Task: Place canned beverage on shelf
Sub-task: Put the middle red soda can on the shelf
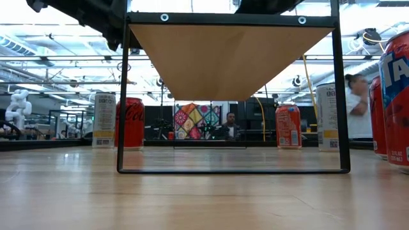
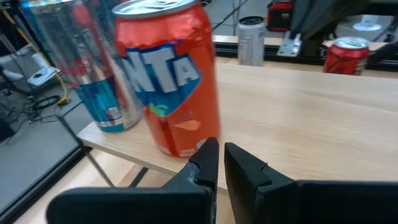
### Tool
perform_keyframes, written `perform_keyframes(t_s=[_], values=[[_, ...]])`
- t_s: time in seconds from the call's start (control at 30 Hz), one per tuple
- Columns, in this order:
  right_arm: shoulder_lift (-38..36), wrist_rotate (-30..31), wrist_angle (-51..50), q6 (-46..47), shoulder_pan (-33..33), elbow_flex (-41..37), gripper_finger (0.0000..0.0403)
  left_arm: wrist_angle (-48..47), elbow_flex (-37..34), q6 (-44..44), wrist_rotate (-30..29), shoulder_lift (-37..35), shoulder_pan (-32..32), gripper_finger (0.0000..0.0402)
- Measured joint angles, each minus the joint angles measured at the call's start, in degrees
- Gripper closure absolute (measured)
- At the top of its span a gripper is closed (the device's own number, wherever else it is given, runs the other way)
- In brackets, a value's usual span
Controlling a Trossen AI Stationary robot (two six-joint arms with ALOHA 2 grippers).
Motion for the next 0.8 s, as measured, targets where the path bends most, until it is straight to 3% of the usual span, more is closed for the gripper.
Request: perform_keyframes(t_s=[0.33,0.8], values=[[-0.1,0.2,-9.8,6.9,2.2,0.0,0.0403,0.2,0.0,4.5,3.7,0.2,3.4,0.0372],[-0.2,0.5,-4.0,10.7,5.5,0.0,0.0403,2.1,0.0,9.2,7.3,0.2,9.2,0.0372]])
